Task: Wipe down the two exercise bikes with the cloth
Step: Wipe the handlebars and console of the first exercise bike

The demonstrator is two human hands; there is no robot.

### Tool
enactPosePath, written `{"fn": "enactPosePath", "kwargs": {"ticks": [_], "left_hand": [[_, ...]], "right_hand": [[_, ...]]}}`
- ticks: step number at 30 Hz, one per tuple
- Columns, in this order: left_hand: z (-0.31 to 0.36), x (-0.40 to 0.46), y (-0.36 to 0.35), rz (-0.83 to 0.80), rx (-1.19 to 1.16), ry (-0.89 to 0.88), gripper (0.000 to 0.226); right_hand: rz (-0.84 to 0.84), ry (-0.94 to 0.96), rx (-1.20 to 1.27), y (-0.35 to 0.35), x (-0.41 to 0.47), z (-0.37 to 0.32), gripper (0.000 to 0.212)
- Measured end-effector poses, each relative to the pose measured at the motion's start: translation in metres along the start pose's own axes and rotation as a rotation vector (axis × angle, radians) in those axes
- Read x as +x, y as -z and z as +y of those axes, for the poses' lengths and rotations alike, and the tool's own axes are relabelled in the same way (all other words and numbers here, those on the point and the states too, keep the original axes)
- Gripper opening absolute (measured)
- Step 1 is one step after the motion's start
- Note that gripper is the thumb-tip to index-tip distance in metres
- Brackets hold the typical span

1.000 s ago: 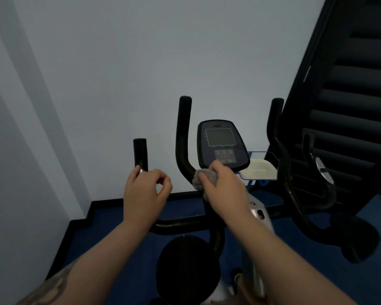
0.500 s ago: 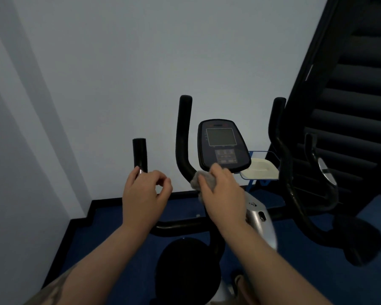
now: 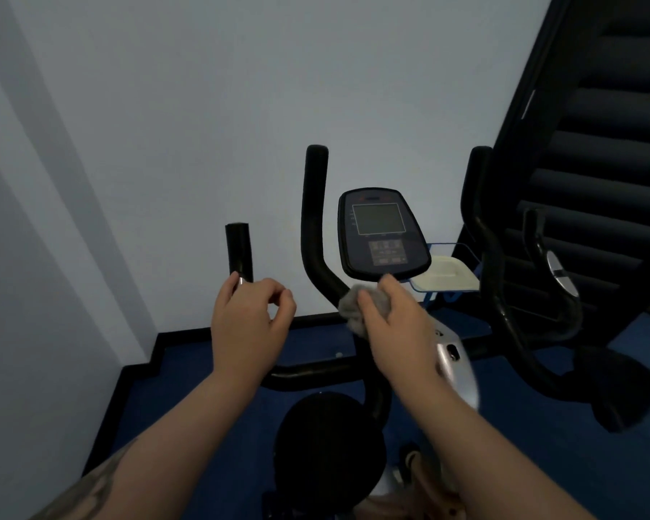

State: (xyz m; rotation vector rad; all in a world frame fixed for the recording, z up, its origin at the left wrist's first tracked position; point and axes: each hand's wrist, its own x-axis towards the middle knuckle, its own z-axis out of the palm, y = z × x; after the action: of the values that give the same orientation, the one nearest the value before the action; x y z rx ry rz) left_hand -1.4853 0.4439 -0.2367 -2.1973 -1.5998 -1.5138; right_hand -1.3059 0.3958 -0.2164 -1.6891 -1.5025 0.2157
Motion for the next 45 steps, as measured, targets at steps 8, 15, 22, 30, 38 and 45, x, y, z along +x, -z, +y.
{"fn": "enactPosePath", "kwargs": {"ticks": [8,15,22,30,38,45], "left_hand": [[-0.003,0.002,-0.002,0.013,-0.012,0.003,0.023],[-0.003,0.0,-0.002,0.02,0.005,-0.017,0.024],[-0.004,0.002,-0.003,0.018,0.018,-0.014,0.023],[-0.002,-0.001,-0.003,0.025,0.012,0.003,0.021],[-0.004,0.003,-0.003,0.005,0.005,0.015,0.023],[-0.005,0.002,-0.002,0.01,0.004,0.016,0.029]], "right_hand": [[-0.111,0.162,-0.015,0.032,-0.047,0.024,0.024],[-0.097,0.05,0.232,0.006,-0.035,0.01,0.016],[-0.222,0.231,0.094,0.031,-0.028,0.023,0.017],[-0.063,0.165,0.177,0.005,-0.05,0.025,0.017],[-0.005,0.152,0.196,0.01,0.003,0.012,0.013],[0.031,0.098,0.234,0.001,-0.062,0.033,0.012]]}}
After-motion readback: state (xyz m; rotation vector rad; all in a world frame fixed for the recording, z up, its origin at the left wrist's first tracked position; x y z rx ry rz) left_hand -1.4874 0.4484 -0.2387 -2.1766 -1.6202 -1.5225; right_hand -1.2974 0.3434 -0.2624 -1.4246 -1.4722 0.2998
